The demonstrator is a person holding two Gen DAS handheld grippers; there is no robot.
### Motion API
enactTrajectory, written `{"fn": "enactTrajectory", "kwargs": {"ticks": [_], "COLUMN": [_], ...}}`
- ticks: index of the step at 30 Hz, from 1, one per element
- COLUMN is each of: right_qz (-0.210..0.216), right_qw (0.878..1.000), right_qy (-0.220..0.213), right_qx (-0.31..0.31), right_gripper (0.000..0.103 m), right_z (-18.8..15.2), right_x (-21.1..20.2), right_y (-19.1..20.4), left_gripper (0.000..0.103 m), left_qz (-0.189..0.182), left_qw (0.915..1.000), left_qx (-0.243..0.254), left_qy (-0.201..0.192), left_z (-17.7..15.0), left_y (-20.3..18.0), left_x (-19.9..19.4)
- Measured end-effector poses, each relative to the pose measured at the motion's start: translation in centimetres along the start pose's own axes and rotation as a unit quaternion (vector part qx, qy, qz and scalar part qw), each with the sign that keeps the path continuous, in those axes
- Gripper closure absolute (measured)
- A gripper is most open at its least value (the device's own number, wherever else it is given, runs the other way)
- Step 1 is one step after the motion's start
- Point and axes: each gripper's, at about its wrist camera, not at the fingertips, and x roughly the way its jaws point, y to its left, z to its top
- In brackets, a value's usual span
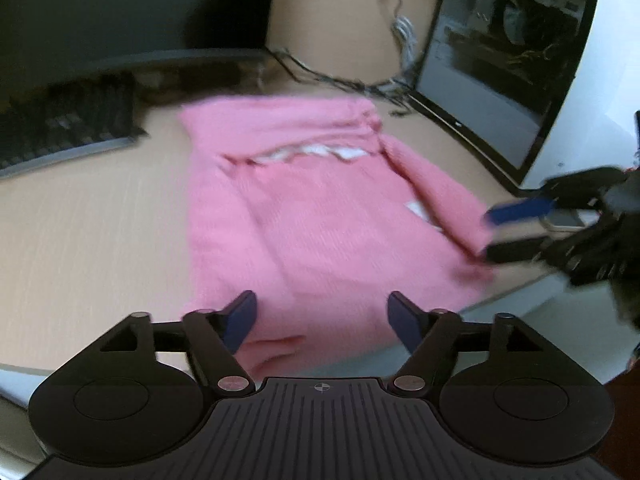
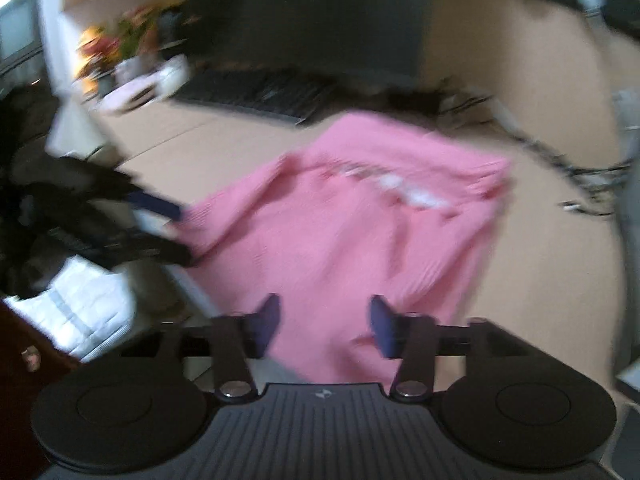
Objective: Fold clothes
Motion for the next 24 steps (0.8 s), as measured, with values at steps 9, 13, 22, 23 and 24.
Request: {"fn": "enactTrajectory", "kwargs": {"ticks": [9,13,22,23,24], "right_qz": [-0.088,-0.142,-0.118,-0.112,-0.108], "right_qw": [0.992,0.976,0.958,0.963,0.969], "right_qy": [0.023,0.013,-0.005,-0.017,-0.033], "right_qx": [0.089,0.164,0.262,0.244,0.220], "right_gripper": [0.033,0.033,0.086,0.096,0.096], "right_z": [-3.0,-3.7,-4.9,-4.0,-3.1], "right_x": [2.6,3.0,3.4,3.2,2.8], "right_y": [-2.4,-3.8,-7.5,-7.0,-6.2], "left_gripper": [0.015,0.016,0.049,0.047,0.045], "left_qz": [0.060,0.081,0.062,0.046,0.033], "left_qw": [0.9979,0.9961,0.9979,0.9986,0.9991], "left_qx": [0.014,0.029,0.012,0.019,0.026], "left_qy": [0.021,0.020,-0.018,-0.014,-0.009], "left_z": [-1.1,-0.8,0.7,0.9,0.9], "left_y": [1.4,0.7,-0.8,-1.2,-1.5], "left_x": [1.5,2.7,2.9,3.0,3.1]}}
